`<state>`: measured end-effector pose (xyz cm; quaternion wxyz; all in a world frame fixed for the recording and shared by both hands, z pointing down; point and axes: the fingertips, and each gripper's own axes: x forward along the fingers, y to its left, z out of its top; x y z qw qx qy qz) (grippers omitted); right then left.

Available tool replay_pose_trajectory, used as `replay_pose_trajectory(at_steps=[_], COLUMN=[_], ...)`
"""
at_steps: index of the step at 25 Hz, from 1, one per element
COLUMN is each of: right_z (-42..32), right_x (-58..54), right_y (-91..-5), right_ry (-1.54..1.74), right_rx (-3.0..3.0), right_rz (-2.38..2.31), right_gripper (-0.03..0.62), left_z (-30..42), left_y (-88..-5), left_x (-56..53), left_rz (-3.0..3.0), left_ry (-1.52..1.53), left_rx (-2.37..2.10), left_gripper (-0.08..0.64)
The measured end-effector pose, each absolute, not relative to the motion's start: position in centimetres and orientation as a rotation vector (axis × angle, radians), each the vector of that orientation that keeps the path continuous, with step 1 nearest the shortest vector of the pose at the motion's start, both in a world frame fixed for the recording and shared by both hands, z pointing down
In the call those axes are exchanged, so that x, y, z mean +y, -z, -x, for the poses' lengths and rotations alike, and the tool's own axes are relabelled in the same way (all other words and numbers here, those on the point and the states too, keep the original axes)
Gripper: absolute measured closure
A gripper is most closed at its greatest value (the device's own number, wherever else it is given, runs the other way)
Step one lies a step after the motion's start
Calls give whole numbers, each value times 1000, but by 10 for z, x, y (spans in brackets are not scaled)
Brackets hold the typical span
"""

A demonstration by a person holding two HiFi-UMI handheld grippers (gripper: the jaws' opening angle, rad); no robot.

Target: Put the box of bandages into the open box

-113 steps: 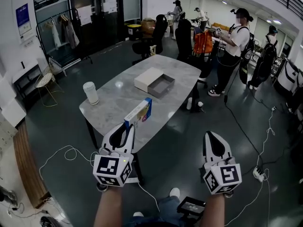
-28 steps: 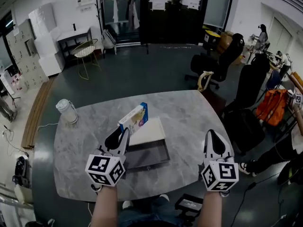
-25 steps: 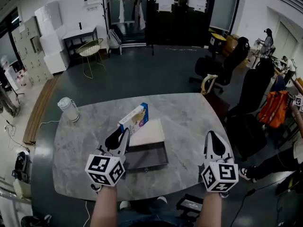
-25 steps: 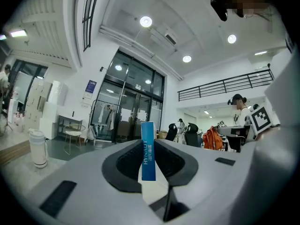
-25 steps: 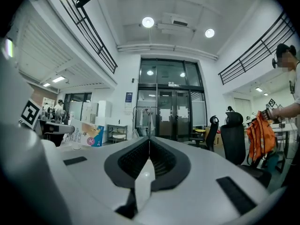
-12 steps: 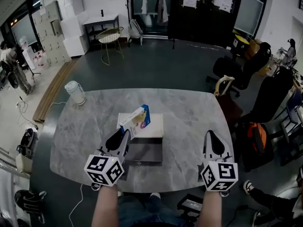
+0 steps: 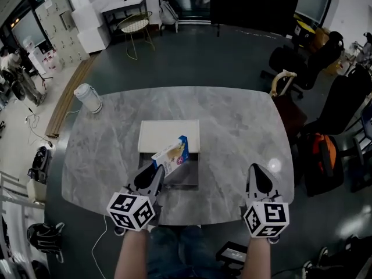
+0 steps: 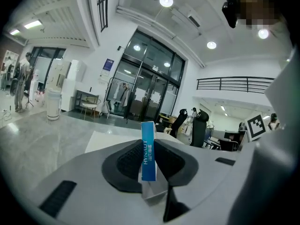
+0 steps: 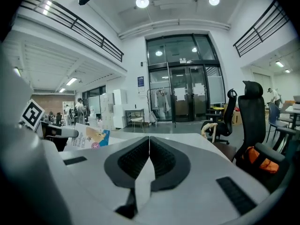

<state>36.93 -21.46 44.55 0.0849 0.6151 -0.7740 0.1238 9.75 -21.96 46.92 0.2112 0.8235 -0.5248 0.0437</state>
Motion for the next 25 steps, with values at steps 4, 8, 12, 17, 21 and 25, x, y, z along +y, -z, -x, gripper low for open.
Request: replay_pose_trajectory(at_steps=[4, 8, 12, 17, 21, 25], right_z=[-375, -375, -375, -376, -381, -381], right_x=[-203, -195, -191, -192, -201, -211], right_y=[-471, -482, -488, -490, -491, -484], right_ry=[-451, -499, -514, -536, -543, -526], right_rx=[-2268, -2265, -2267, -2250, -2235, -2225], right_rz=[-1837, -1830, -1816, -1838, -1874, -1890], right_gripper=[568, 568, 568, 568, 568, 568], left_z=[-100, -103, -108, -110, -113, -117], left_y=[-497, -516, -530, -544, -558, -565], left_x=[-207, -201, -200, -204, -213, -223], left_rz=[-2239, -2206, -2145, -2064, -2023, -1984], left_ry=[-199, -266, -301, -373, -469, -502], left_rx=[-1404, -1353, -1301, -1231, -1175, -1102], left_gripper=[477, 477, 476, 476, 476, 475])
